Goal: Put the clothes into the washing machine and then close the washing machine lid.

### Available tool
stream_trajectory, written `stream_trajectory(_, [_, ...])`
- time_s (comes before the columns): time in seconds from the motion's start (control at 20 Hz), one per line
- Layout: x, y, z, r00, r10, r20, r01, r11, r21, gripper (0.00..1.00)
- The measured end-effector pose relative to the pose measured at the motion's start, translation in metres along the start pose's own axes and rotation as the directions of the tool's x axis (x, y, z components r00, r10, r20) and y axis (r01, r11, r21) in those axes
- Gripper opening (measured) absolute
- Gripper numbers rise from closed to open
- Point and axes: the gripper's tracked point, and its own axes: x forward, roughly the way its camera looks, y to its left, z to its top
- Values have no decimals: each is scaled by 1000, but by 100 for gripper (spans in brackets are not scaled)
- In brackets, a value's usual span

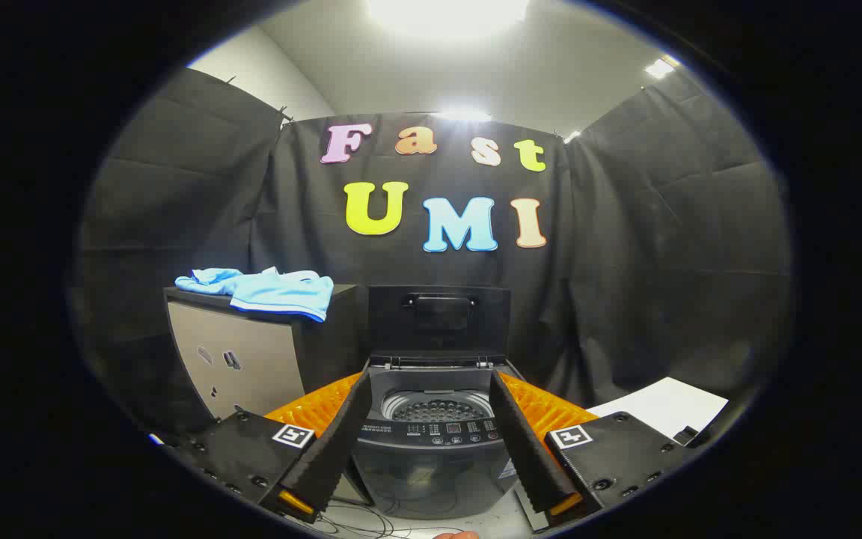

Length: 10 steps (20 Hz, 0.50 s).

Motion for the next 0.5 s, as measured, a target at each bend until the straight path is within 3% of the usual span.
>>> stream_trajectory(0.5, [5, -1, -1, 1000, -9, -5, 9, 1000, -13, 98])
